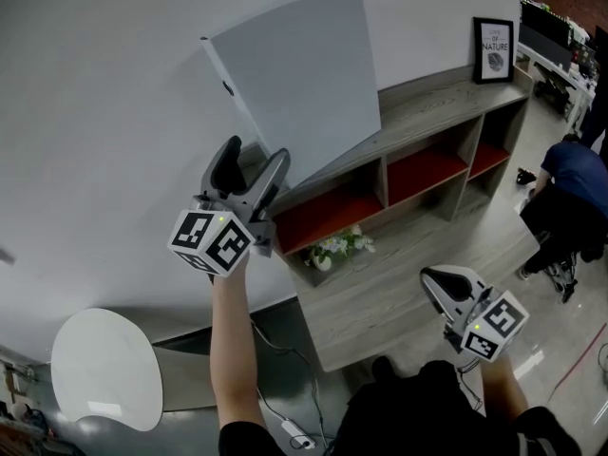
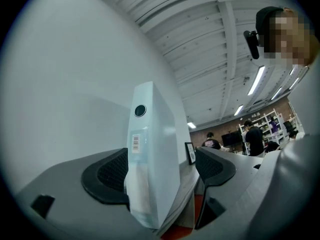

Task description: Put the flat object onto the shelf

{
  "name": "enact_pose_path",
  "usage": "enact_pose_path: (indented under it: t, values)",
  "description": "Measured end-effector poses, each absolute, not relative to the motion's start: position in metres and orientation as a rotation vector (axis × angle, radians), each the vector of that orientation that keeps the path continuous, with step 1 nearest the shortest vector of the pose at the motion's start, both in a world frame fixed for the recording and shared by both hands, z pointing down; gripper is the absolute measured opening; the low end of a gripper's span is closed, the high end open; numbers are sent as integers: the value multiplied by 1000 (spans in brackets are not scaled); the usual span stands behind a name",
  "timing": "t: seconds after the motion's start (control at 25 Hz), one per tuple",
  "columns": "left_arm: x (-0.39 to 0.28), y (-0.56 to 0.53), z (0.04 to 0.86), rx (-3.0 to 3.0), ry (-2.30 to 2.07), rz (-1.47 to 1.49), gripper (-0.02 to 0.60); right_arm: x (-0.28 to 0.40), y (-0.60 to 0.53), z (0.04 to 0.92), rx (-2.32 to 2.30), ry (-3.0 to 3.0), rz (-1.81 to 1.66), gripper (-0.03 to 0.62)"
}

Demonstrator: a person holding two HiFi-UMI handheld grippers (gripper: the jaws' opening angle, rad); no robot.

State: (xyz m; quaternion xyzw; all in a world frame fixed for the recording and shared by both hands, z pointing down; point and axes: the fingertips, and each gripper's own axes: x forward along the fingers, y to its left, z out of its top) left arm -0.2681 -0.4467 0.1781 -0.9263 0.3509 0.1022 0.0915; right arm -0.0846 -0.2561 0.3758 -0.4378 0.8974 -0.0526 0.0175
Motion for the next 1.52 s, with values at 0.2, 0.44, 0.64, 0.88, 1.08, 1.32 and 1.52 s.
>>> enact_pose_path:
  t: [0.2, 0.44, 0.64, 0.88, 1.08, 1.32, 1.52]
  values:
    - [-262, -422, 186, -2747, 1087, 319, 414, -75, -244, 374, -1313, 2809, -163, 11]
    - [-243, -384, 211, -2809, 1121, 356, 414, -49, -230, 369, -1253, 2831, -149, 11]
    - [-224, -350, 234, -2823, 1204, 365, 410, -23, -211, 373, -1214, 2850, -169, 11]
    - [-180, -298, 275, -2816, 1267, 284, 379, 11, -180, 378, -1176, 2857, -191, 11]
    - [-127, -245, 312, -2873, 1245, 240, 356, 37, -150, 382, -1132, 2868, -205, 11]
    - [-84, -183, 339, -2873, 1288, 196, 337, 60, -112, 394, -1071, 2906, -231, 11]
    - [-59, -141, 350, -2844, 1319, 177, 310, 82, -87, 402, -1048, 2922, -257, 11]
